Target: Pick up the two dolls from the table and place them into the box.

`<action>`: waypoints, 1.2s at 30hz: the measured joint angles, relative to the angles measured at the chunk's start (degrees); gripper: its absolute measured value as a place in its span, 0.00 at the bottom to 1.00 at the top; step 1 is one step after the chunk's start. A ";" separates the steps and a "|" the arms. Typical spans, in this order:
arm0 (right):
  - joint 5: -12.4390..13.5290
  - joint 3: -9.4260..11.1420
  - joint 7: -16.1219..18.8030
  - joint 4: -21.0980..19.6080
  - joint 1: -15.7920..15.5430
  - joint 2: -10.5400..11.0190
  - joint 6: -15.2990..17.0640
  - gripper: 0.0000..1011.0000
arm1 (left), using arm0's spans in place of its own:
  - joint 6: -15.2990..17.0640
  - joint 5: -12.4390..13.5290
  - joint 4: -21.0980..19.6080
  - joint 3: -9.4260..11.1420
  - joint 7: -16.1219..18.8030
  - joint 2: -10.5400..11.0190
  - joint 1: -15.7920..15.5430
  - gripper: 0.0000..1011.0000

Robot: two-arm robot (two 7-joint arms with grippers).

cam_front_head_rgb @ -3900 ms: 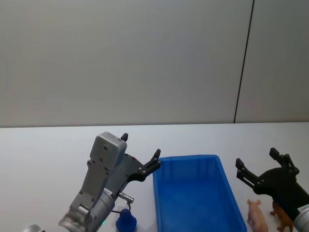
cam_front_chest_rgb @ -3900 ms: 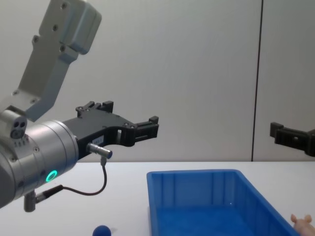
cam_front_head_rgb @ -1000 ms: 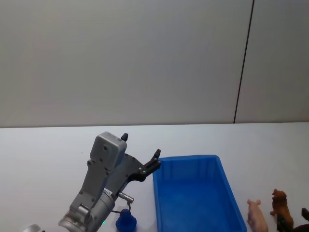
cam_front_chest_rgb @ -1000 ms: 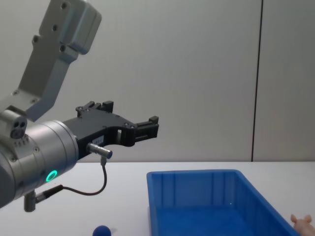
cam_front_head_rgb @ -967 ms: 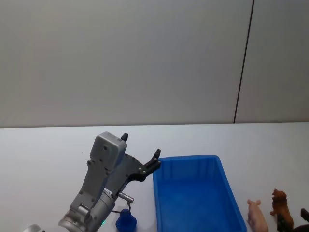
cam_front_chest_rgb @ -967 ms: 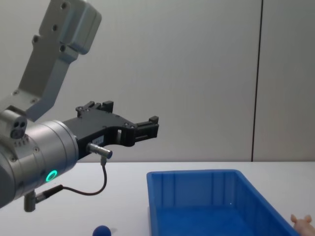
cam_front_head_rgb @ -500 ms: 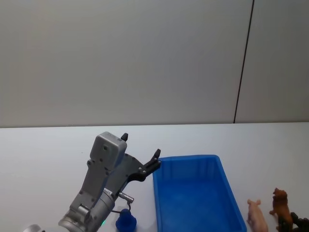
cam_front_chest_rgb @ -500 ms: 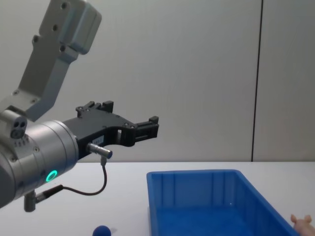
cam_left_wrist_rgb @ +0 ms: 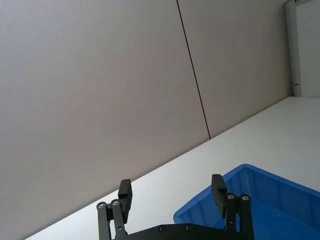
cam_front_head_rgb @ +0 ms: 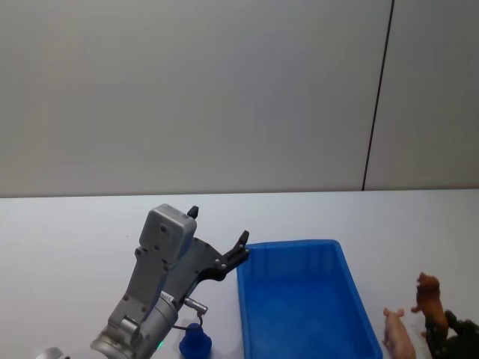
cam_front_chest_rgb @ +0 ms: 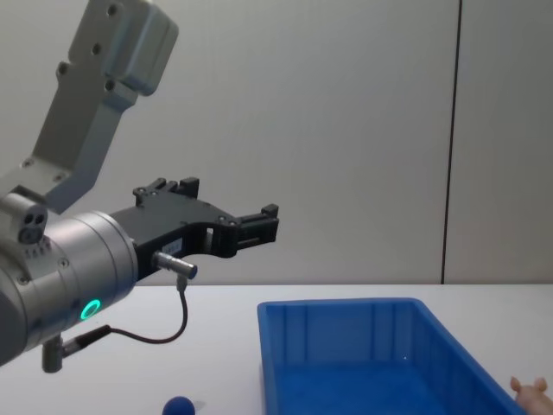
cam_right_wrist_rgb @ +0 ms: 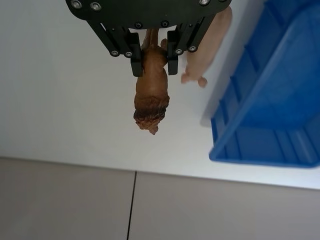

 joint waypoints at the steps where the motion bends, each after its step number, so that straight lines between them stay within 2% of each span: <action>1: -0.12 0.01 0.03 -0.33 0.00 0.00 -0.16 0.27 | 0.00 0.00 0.00 0.00 0.00 0.00 0.00 0.99; 13: -1.91 -0.31 2.49 -5.58 1.49 -0.75 -1.69 0.27 | 0.00 0.00 0.00 0.00 0.00 0.00 0.00 0.99; 20: -2.97 -1.54 6.48 -6.55 3.97 -2.51 -1.92 0.27 | 0.00 0.00 0.00 0.00 0.00 0.00 0.00 0.99; 31: -4.16 -4.14 12.94 -3.04 8.04 -6.16 -1.05 0.28 | 0.00 0.00 0.00 0.00 0.00 0.00 0.00 0.99; 34: -4.54 -4.81 14.27 -1.28 9.13 -7.17 -0.75 0.34 | 0.00 0.00 0.00 0.00 0.00 0.00 0.00 0.99; 35: -4.78 -5.08 14.84 -0.50 9.58 -7.58 -0.57 0.41 | 0.00 0.00 0.00 0.00 0.00 0.00 0.00 0.99; 36: -4.88 -5.19 15.04 -0.16 9.78 -7.75 -0.51 0.43 | 0.00 0.00 0.00 0.00 0.00 0.00 0.00 0.99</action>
